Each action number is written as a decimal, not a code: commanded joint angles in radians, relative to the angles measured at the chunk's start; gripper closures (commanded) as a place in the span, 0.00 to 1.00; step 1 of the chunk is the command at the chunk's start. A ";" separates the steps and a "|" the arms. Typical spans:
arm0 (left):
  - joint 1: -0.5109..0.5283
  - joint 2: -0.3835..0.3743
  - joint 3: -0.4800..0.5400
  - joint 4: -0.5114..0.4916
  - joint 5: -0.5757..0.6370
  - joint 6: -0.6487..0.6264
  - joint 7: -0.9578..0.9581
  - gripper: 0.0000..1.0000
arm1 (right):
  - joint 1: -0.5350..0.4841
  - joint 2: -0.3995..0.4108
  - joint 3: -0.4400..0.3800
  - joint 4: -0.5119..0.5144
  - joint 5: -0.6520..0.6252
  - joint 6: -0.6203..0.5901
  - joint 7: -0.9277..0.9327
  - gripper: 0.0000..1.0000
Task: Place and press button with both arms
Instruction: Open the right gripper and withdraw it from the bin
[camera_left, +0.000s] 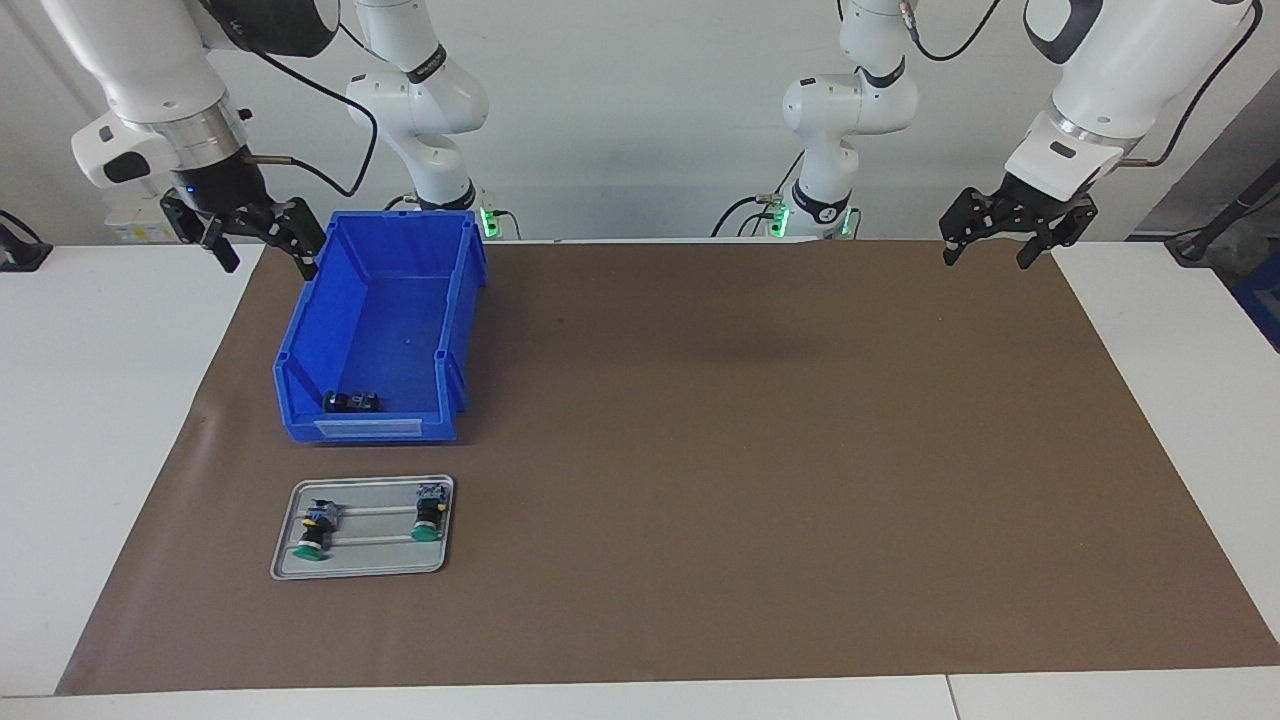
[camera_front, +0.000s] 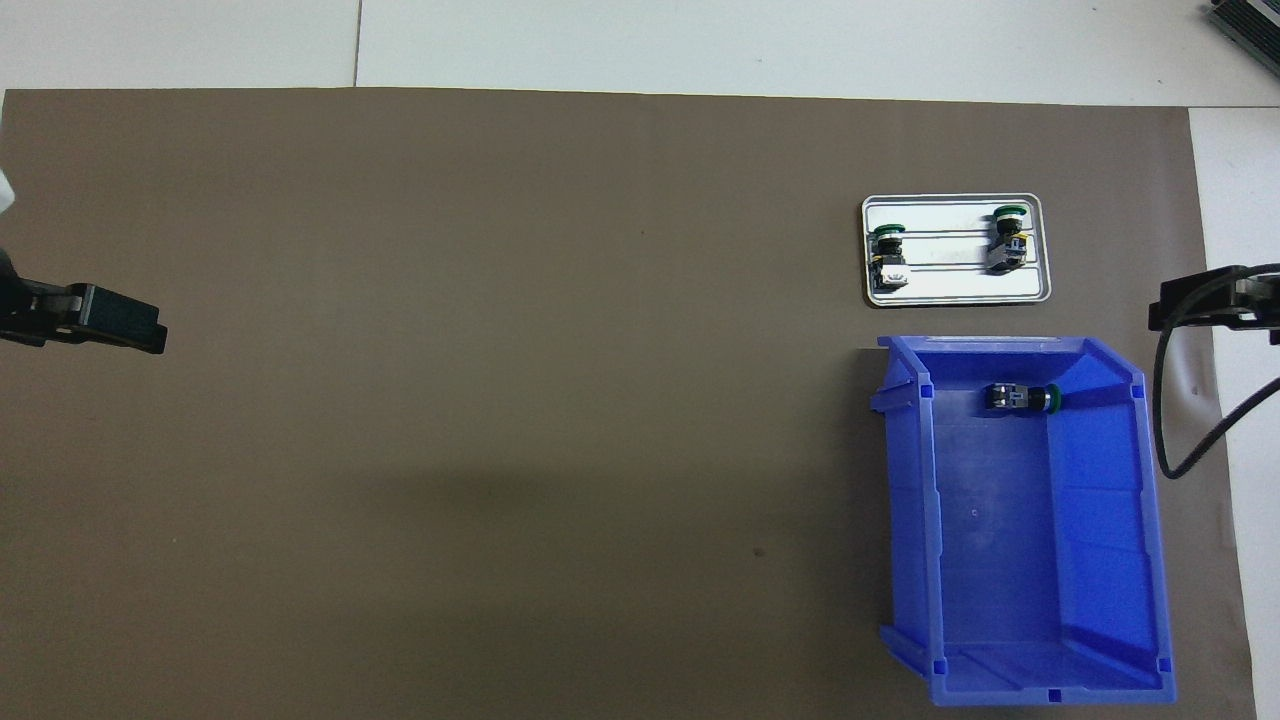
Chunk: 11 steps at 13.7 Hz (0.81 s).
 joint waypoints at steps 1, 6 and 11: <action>0.011 -0.023 -0.006 -0.024 0.007 -0.003 0.005 0.00 | -0.009 -0.008 0.010 0.001 0.007 -0.024 0.011 0.00; 0.011 -0.023 -0.006 -0.024 0.007 -0.003 0.005 0.00 | -0.009 0.003 0.014 0.038 -0.009 -0.080 0.000 0.00; 0.011 -0.023 -0.006 -0.024 0.007 -0.003 0.005 0.00 | -0.007 0.026 0.017 0.104 -0.009 -0.133 0.010 0.00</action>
